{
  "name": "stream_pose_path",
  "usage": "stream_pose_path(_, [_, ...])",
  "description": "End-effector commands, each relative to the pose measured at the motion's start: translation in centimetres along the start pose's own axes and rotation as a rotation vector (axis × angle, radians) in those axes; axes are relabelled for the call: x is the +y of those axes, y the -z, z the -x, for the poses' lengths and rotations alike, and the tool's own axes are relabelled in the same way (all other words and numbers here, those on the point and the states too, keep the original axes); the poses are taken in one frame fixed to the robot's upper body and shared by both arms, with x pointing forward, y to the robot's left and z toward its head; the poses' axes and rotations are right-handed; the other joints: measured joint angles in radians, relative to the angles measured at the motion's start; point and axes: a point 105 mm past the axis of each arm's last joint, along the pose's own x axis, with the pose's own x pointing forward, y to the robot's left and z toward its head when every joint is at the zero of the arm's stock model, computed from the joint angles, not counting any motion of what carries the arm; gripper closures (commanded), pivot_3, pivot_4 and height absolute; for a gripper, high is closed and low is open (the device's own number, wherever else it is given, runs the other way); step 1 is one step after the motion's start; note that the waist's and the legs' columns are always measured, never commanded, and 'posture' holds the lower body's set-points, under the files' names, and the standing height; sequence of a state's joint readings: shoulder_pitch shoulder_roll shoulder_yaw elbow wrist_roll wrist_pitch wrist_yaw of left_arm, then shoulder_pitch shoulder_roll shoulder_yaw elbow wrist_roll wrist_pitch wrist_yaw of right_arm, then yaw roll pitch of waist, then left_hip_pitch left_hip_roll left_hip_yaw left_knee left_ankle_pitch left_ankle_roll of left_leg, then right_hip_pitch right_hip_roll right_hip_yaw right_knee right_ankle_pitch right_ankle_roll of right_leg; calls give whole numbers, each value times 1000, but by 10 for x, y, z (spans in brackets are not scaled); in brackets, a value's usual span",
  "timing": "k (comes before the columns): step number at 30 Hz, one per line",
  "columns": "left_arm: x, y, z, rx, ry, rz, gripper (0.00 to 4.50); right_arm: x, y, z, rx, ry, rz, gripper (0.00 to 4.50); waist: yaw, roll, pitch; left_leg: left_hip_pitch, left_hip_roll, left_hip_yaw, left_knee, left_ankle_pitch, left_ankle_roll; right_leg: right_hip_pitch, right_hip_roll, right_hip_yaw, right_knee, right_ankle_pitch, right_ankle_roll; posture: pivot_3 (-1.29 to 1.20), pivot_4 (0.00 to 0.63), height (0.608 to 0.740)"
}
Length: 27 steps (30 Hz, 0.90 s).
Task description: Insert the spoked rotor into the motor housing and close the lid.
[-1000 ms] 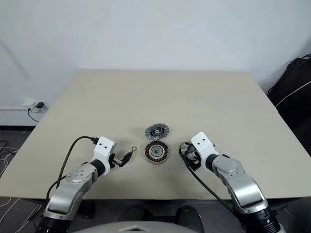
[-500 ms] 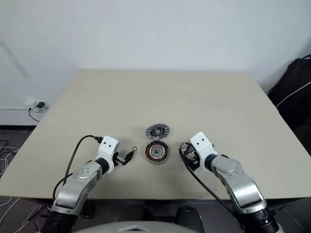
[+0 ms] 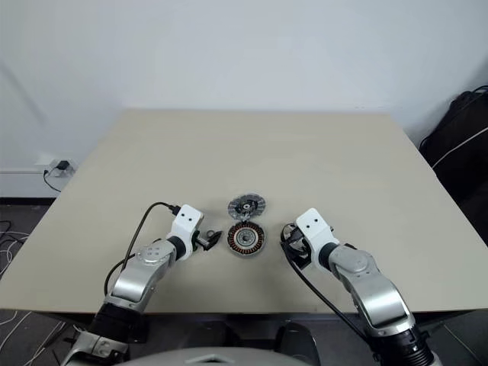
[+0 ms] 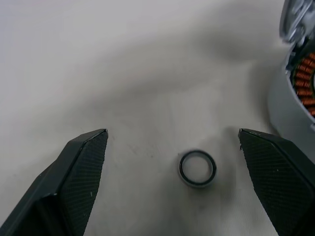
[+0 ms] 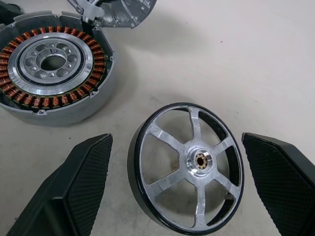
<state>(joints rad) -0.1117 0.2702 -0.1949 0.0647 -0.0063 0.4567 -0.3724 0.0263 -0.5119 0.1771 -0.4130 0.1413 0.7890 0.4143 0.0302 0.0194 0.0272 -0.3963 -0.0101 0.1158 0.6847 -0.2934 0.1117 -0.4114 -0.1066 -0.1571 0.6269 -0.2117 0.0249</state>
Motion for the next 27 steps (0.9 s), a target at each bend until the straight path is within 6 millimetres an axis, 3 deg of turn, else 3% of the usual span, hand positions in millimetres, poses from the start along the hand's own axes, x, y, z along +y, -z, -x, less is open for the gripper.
stream_pose_path(1, [2,0,1,15,-1,-14,26,-4,-14,5,-57,27,19,24,0,0,0,0,0,0,0,0,0,0,0,0,0,0,0,0,0,740])
stream_pose_path(5, [1,5,2,45,6,-3,26,-3,-14,5,-58,26,18,24,0,0,0,0,0,0,0,0,0,0,0,0,0,0,0,0,0,740])
stream_pose_path(7, [1,7,3,56,2,-2,404,-3,-15,4,-60,23,18,0,-1,0,-1,0,0,0,0,0,0,0,0,0,0,0,0,0,0,740])
stream_pose_path(18, [3,7,5,66,-9,0,3847,-3,-16,3,-58,22,19,0,-10,0,-1,1,1,0,0,2,-3,0,0,0,1,1,-2,0,0,740])
stream_pose_path(22, [-1,-6,8,11,9,-4,3842,-3,-15,4,-57,26,17,0,-11,0,-1,1,1,0,0,2,-3,0,0,0,1,1,-2,0,0,740])
stream_pose_path(27, [-27,-45,21,-146,173,11,3842,-4,-15,4,-56,26,17,0,-5,-1,0,0,1,0,0,2,-3,0,0,0,1,1,-3,0,0,740])
